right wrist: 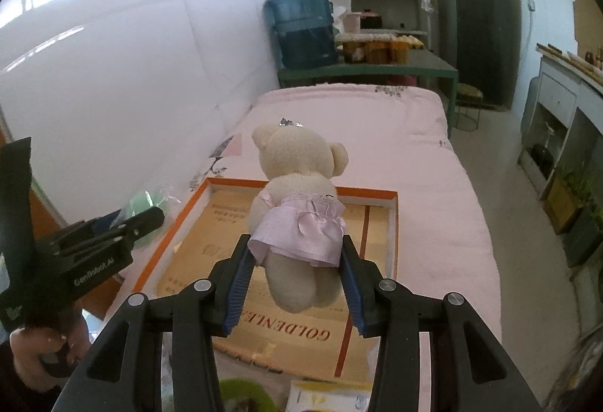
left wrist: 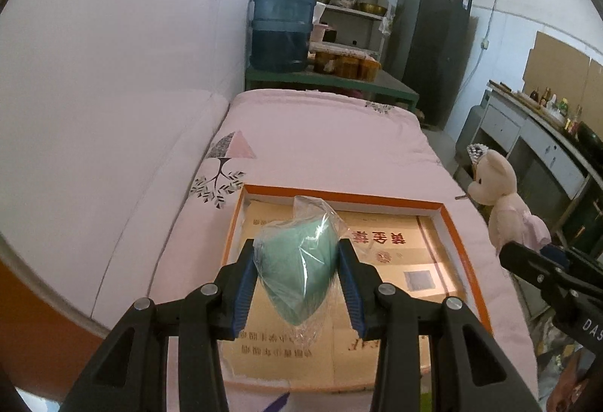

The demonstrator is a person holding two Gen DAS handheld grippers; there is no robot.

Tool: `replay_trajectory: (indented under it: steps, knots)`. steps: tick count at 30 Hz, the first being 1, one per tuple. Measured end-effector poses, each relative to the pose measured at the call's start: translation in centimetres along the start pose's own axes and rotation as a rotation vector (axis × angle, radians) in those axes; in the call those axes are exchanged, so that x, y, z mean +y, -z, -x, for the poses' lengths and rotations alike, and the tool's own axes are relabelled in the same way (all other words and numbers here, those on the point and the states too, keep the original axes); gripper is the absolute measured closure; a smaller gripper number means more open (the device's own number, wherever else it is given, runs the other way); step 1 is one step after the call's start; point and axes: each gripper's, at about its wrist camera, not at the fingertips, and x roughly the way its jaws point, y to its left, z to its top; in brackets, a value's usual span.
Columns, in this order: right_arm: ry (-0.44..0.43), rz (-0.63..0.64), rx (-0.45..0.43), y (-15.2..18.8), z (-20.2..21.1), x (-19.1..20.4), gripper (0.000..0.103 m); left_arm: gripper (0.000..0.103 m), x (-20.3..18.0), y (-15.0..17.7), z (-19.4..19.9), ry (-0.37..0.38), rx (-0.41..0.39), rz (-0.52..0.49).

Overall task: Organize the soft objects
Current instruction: 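Carry the teddy bear with the right tool while the left carries the green ball into the box lid, then open the right tool on the teddy bear while the left releases the green ball in the lid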

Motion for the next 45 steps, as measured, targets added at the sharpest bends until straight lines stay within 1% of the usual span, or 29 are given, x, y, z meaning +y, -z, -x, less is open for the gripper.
replay_trajectory:
  steps: [5, 9, 17, 25, 31, 36, 40, 45]
  knots:
    - [0.003, -0.006, 0.037, -0.3, -3.1, -0.5, 0.057, 0.061, -0.3, -0.2, -1.9, -0.007, 0.02, -0.03]
    - [0.004, -0.018, 0.067, 0.0, -5.0, -0.9, 0.057, 0.061, -0.1, -0.3, -3.5, -0.003, 0.048, -0.02]
    - [0.013, -0.024, 0.117, 0.6, -8.0, -1.5, 0.057, 0.061, -0.3, 0.1, -5.8, 0.01, 0.086, -0.025]
    - [0.027, -0.041, 0.157, 1.0, -10.5, -2.2, 0.057, 0.061, -0.8, 0.3, -7.6, 0.019, 0.108, -0.032]
    - [0.016, -0.082, 0.182, 1.7, -11.4, -3.2, 0.057, 0.061, -1.0, 0.7, -8.5, 0.022, 0.129, -0.034]
    - [0.008, -0.1, 0.2, 2.1, -12.1, -3.9, 0.057, 0.061, -1.2, 0.9, -8.9, 0.033, 0.129, -0.04]
    - [0.005, -0.113, 0.209, 2.4, -12.5, -4.1, 0.057, 0.06, -1.7, 1.2, -9.2, 0.036, 0.125, -0.071]
    - [0.01, -0.111, 0.219, 2.7, -12.8, -4.0, 0.051, 0.058, -2.1, 1.7, -9.9, 0.024, 0.16, -0.095]
